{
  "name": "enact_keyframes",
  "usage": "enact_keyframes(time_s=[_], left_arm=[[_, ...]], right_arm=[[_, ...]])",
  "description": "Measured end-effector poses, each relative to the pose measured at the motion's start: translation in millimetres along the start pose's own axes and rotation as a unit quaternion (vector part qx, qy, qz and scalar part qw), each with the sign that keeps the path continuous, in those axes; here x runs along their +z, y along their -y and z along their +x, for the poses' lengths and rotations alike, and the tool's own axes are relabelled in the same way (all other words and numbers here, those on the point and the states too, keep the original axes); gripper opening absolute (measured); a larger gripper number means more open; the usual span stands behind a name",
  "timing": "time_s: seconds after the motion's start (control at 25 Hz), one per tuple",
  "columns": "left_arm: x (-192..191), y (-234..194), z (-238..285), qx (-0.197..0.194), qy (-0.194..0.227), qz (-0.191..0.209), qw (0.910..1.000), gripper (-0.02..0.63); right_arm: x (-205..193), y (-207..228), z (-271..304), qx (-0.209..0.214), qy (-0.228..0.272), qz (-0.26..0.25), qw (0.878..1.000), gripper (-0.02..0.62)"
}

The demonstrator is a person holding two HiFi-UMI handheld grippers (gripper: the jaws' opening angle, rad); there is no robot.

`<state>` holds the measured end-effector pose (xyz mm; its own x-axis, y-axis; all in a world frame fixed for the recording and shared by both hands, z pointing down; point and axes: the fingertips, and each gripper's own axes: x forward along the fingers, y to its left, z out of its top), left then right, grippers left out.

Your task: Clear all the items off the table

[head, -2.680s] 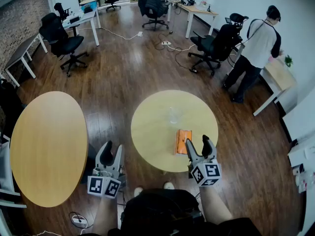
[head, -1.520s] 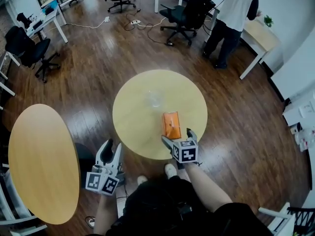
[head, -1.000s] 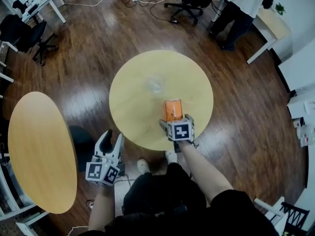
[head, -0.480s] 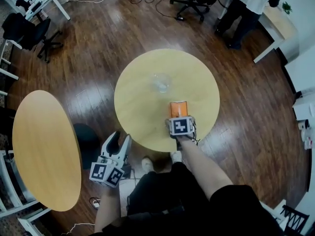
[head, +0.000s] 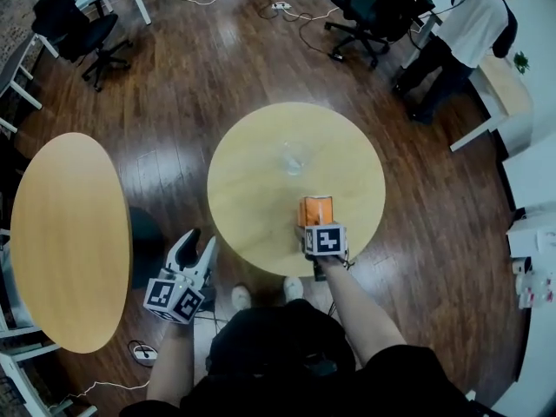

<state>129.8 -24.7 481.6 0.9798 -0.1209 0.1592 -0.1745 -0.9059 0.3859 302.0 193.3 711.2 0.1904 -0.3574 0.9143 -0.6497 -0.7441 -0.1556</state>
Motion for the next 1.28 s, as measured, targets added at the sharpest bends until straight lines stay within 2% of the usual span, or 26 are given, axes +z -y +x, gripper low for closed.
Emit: enact_keyframes(time_s=[0.16, 0.32, 0.44, 0.56, 0.68, 0.88, 1.08, 1.28], left_arm=[[13, 1, -4, 0.011, 0.027, -0.002, 0.9996, 0.198], [25, 6, -20, 0.039, 0.058, -0.001, 0.9976, 0.198], [34, 0, -51, 0.082, 0.094, -0.008, 0.9922, 0.198], [40, -10, -95, 0.142, 0.126, -0.008, 0.9818, 0.198], [38, -35, -164, 0.217, 0.156, -0.010, 0.9636, 0.198], [36, -69, -286, 0.301, 0.202, -0.025, 0.9318, 0.198], [44, -107, -399, 0.377, 0.262, -0.020, 0.8880, 0.198], [35, -138, -520, 0.437, 0.300, -0.022, 0.8475, 0.193]], right_arm=[[10, 1, -25, 0.014, 0.025, -0.017, 0.999, 0.434], [31, -4, -59, 0.053, 0.077, -0.029, 0.995, 0.434], [50, -21, -83, 0.082, 0.110, -0.065, 0.988, 0.434], [74, -55, -96, 0.120, 0.134, -0.118, 0.976, 0.434], [82, -131, -98, 0.172, 0.143, -0.175, 0.959, 0.434], [58, -261, -116, 0.235, 0.144, -0.246, 0.929, 0.434], [48, -385, -124, 0.275, 0.147, -0.322, 0.894, 0.434], [-5, -498, -127, 0.309, 0.129, -0.368, 0.867, 0.436]])
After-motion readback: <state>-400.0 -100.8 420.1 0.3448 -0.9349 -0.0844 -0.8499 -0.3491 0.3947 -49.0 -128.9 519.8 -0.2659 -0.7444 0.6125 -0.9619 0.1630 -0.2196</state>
